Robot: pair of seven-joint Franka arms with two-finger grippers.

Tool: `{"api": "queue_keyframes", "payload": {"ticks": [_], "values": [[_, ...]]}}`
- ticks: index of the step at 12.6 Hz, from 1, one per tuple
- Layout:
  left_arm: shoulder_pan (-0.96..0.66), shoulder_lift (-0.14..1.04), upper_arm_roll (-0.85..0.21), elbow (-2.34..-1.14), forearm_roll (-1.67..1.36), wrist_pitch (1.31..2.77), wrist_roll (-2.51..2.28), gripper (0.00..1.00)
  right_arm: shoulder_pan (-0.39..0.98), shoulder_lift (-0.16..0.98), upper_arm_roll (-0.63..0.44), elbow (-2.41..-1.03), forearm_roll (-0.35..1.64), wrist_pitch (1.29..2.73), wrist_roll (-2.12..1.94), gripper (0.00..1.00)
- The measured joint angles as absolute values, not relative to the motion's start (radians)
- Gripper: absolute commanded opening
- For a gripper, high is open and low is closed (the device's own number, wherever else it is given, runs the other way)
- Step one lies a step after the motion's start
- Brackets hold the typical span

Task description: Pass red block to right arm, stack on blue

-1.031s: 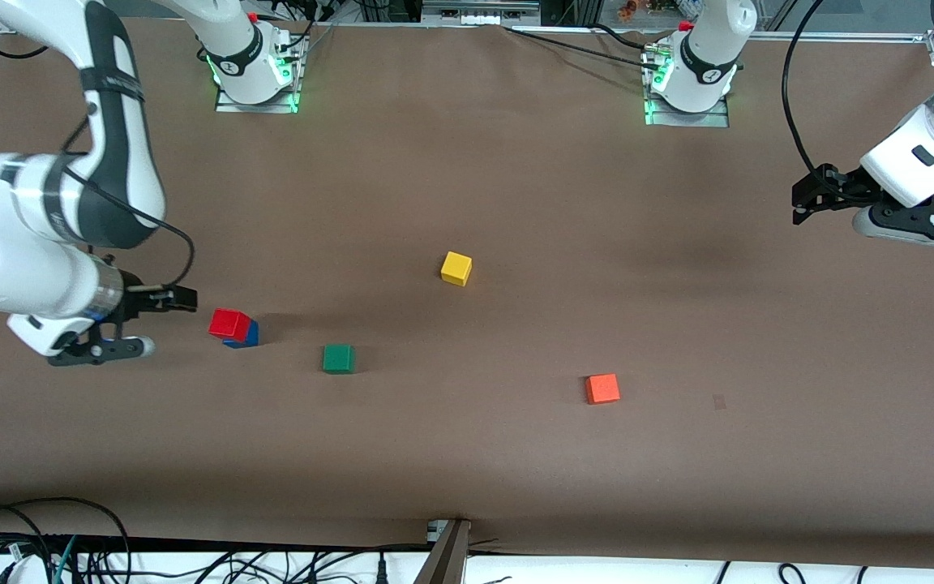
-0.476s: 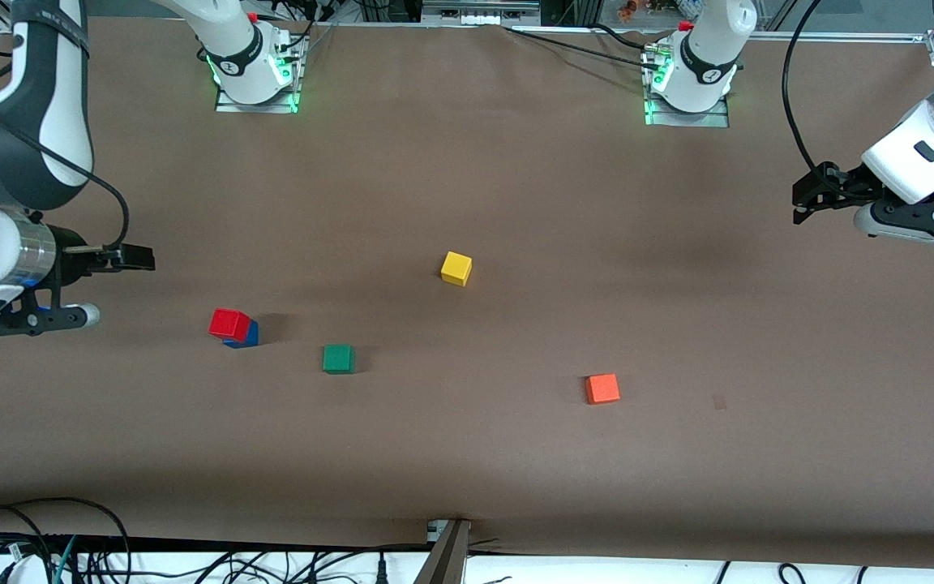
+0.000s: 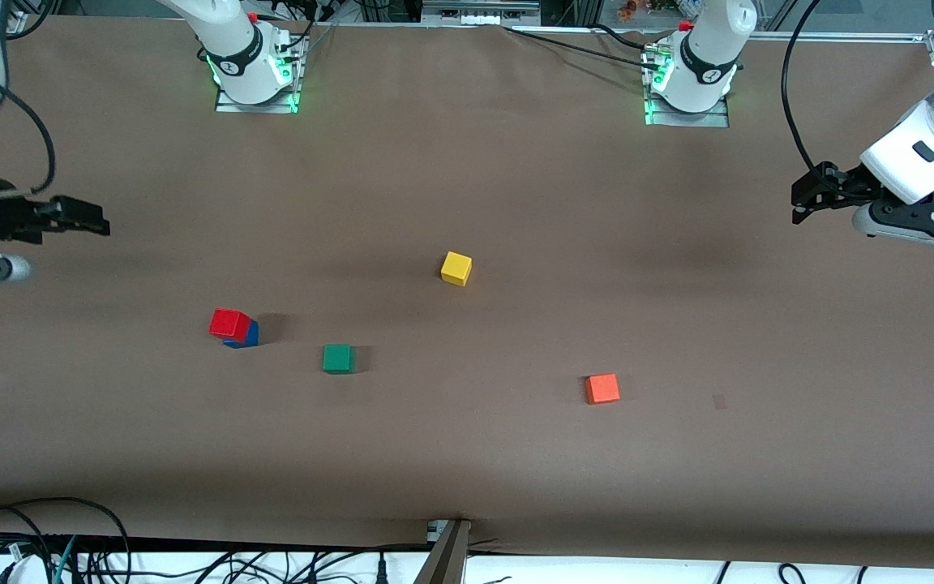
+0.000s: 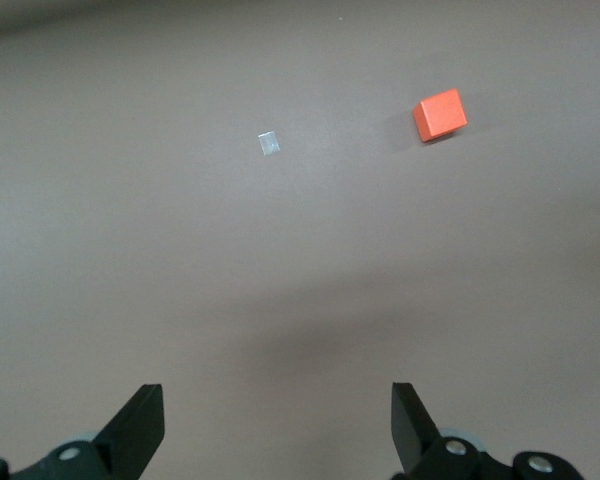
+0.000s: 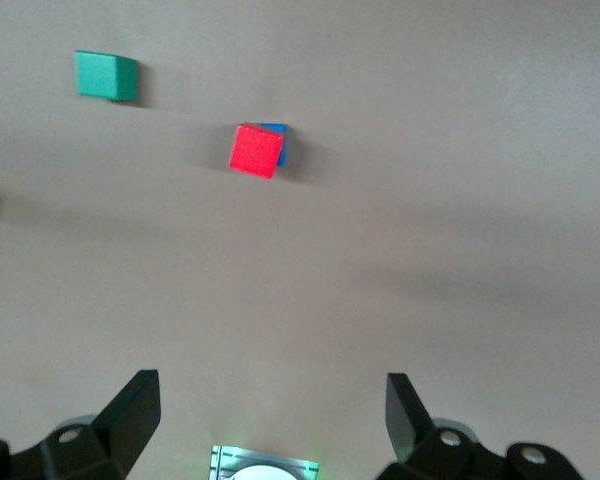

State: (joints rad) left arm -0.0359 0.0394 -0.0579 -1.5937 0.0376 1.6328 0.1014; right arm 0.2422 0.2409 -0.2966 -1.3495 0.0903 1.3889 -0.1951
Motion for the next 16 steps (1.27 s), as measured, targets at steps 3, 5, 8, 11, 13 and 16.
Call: {"api": "queue_keyframes", "payload": {"ticks": [3, 5, 8, 11, 13, 16], "values": [[-0.036, 0.04, -0.058, -1.593, 0.038, 1.632, 0.101, 1.0, 0.192, 0.136, -0.25, -1.436, 0.086, 1.389, -0.196, 1.0], [-0.037, 0.041, -0.058, -1.592, 0.038, 1.632, 0.101, 1.0, 0.177, 0.061, -0.243, -1.493, 0.086, 1.391, -0.2, 1.0], [-0.037, 0.042, -0.058, -1.592, 0.038, 1.632, 0.101, 1.0, 0.105, 0.002, -0.142, -1.547, 0.046, 1.391, -0.181, 1.0], [-0.037, 0.043, -0.058, -1.591, 0.038, 1.632, 0.101, 1.0, 0.091, -0.025, -0.082, -1.58, 0.025, 1.391, -0.09, 1.0], [-0.037, 0.043, -0.058, -1.591, 0.038, 1.632, 0.101, 1.0, 0.09, -0.031, -0.073, -1.595, 0.009, 1.391, -0.079, 1.0], [-0.037, 0.043, -0.058, -1.591, 0.038, 1.632, 0.101, 1.0, 0.087, -0.025, -0.073, -1.598, -0.014, 1.397, -0.079, 1.0]]}}
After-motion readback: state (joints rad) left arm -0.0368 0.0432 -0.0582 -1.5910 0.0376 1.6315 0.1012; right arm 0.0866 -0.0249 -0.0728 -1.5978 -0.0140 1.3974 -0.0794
